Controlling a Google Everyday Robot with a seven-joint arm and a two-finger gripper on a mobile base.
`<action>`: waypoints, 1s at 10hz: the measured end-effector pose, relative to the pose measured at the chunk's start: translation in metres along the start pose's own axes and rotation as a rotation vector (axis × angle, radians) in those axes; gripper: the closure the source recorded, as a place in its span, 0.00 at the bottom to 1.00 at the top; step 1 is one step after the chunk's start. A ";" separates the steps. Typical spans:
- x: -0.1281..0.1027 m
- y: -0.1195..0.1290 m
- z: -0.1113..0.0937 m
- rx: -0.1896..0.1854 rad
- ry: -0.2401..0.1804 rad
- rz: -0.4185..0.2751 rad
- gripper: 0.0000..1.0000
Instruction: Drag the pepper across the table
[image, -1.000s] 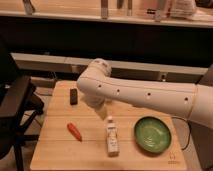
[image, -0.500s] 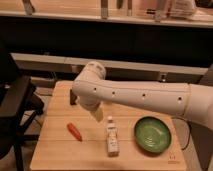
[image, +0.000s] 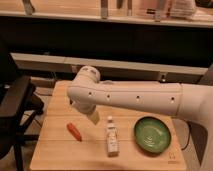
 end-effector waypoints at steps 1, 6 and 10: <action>-0.002 0.000 0.002 -0.001 -0.003 -0.013 0.20; -0.022 -0.012 0.017 -0.010 -0.028 -0.092 0.20; -0.033 -0.017 0.032 -0.012 -0.048 -0.154 0.20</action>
